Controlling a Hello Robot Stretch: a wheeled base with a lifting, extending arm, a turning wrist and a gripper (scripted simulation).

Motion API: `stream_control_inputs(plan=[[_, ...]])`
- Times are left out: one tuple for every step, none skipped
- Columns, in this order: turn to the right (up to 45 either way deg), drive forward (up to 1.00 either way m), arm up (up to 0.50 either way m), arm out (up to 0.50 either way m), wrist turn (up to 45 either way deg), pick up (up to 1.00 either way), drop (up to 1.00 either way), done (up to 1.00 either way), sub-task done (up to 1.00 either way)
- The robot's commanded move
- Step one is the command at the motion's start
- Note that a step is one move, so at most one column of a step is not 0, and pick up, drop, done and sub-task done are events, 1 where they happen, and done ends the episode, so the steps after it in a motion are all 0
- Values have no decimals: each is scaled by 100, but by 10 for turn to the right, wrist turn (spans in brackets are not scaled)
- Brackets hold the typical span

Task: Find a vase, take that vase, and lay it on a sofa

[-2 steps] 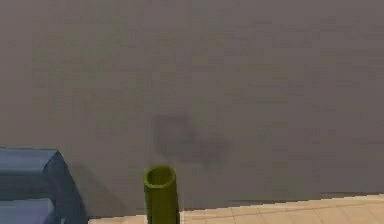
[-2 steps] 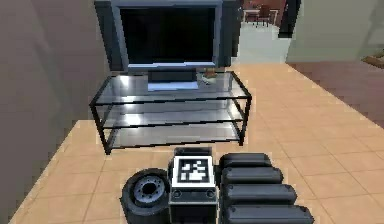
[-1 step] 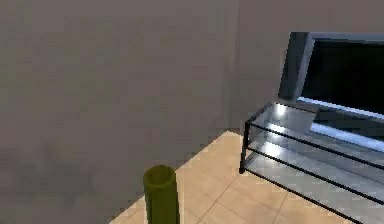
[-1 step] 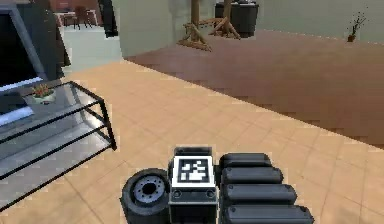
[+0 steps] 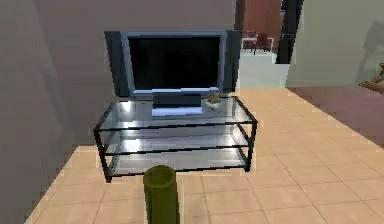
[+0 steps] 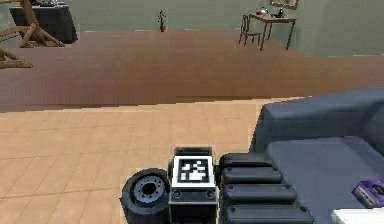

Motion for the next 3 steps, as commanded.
stream_control_inputs(plan=[[360,0,0,0,0,0,0,0,0],[450,0,0,0,0,0,0,0,0],[450,0,0,0,0,0,0,0,0]])
